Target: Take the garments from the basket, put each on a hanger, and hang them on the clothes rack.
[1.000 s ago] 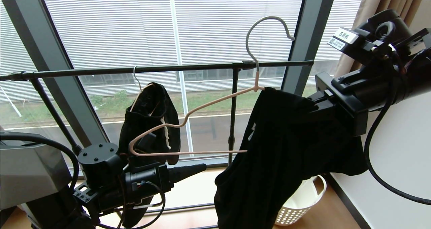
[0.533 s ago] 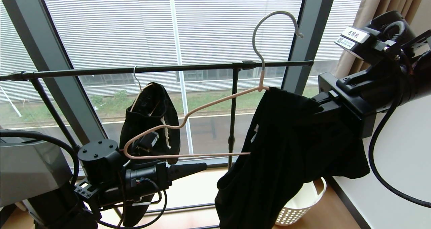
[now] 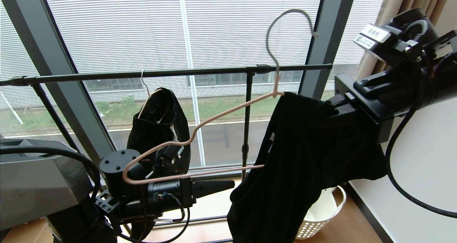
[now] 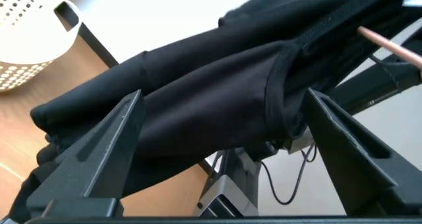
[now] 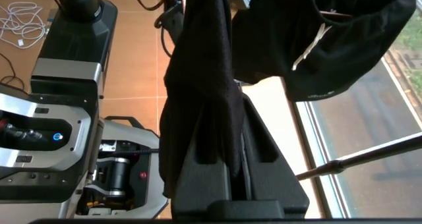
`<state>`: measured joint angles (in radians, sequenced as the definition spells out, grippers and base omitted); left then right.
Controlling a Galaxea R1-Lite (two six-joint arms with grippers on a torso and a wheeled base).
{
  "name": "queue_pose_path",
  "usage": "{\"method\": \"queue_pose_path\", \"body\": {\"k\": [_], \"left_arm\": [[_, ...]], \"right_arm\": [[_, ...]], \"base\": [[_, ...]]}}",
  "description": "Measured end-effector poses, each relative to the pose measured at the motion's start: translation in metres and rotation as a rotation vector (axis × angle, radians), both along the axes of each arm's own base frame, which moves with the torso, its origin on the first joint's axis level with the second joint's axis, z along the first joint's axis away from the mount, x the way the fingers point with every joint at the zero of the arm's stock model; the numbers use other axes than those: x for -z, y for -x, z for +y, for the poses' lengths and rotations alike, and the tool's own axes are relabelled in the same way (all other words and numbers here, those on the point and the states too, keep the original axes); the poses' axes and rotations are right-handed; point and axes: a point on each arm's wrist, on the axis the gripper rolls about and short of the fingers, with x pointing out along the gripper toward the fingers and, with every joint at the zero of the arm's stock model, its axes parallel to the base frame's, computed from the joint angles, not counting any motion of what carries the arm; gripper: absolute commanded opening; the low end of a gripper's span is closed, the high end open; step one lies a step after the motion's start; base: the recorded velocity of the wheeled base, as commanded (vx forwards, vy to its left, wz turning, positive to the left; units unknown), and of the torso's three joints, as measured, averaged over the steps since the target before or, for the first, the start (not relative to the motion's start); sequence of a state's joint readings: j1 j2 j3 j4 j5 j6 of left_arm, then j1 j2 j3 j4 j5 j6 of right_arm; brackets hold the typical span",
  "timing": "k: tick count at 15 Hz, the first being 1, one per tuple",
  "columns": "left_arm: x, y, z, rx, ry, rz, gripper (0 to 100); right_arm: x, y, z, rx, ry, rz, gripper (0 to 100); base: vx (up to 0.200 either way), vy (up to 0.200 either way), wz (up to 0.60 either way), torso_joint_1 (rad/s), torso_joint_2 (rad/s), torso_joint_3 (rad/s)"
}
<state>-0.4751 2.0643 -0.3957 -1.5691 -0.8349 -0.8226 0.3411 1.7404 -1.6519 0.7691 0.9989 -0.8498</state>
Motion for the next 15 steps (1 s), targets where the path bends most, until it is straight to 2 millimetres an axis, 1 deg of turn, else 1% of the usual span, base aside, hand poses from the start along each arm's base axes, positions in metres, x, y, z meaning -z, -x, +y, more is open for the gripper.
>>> {"method": "queue_pose_path", "body": {"k": [4, 13, 14, 15], "left_arm": [[0.002, 0.002, -0.004, 0.014, -0.004, 0.006, 100], [0.004, 0.009, -0.014, 0.056, -0.017, -0.02, 100], [0.004, 0.009, -0.014, 0.057, -0.017, -0.022, 0], [0.004, 0.01, -0.014, 0.06, -0.017, -0.022, 0]], "right_arm": [[0.003, -0.003, 0.002, 0.0, 0.004, 0.011, 0], [-0.001, -0.001, 0.01, -0.039, -0.018, 0.01, 0], [-0.001, -0.001, 0.01, -0.039, -0.019, 0.011, 0], [-0.001, -0.001, 0.01, -0.04, -0.02, 0.012, 0]], "base": [[0.0, 0.0, 0.0, 0.0, 0.0, 0.0], [0.0, 0.0, 0.0, 0.0, 0.0, 0.0], [0.0, 0.0, 0.0, 0.0, 0.0, 0.0], [0.0, 0.0, 0.0, 0.0, 0.0, 0.0]]}}
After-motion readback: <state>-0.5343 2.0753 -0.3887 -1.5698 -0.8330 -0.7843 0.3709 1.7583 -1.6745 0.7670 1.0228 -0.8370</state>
